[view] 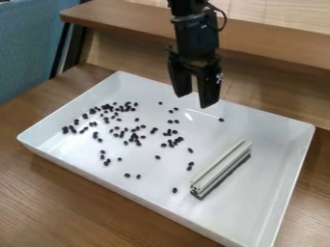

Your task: Sweep into pile

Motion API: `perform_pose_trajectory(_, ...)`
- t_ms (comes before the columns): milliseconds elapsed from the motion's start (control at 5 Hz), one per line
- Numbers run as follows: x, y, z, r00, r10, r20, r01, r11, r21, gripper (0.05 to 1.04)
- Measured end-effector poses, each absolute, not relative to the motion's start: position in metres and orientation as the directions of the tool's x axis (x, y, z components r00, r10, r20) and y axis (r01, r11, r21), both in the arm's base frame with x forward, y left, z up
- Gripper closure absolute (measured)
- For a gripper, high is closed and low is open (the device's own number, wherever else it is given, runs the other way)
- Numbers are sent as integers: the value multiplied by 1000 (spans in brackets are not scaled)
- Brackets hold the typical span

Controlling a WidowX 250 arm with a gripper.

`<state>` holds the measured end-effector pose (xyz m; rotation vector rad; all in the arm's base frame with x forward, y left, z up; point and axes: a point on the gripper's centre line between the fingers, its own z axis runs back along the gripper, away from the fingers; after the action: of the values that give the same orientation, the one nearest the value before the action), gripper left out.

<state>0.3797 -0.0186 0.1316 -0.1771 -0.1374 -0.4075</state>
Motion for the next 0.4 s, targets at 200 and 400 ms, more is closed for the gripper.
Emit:
perform_pose_trajectory(200, 379, -19, 115, 916, -380, 127, 397, 903, -165, 83)
perform_pose_trajectory(400, 380, -39, 95, 908, -401, 121, 417, 889, -187, 83)
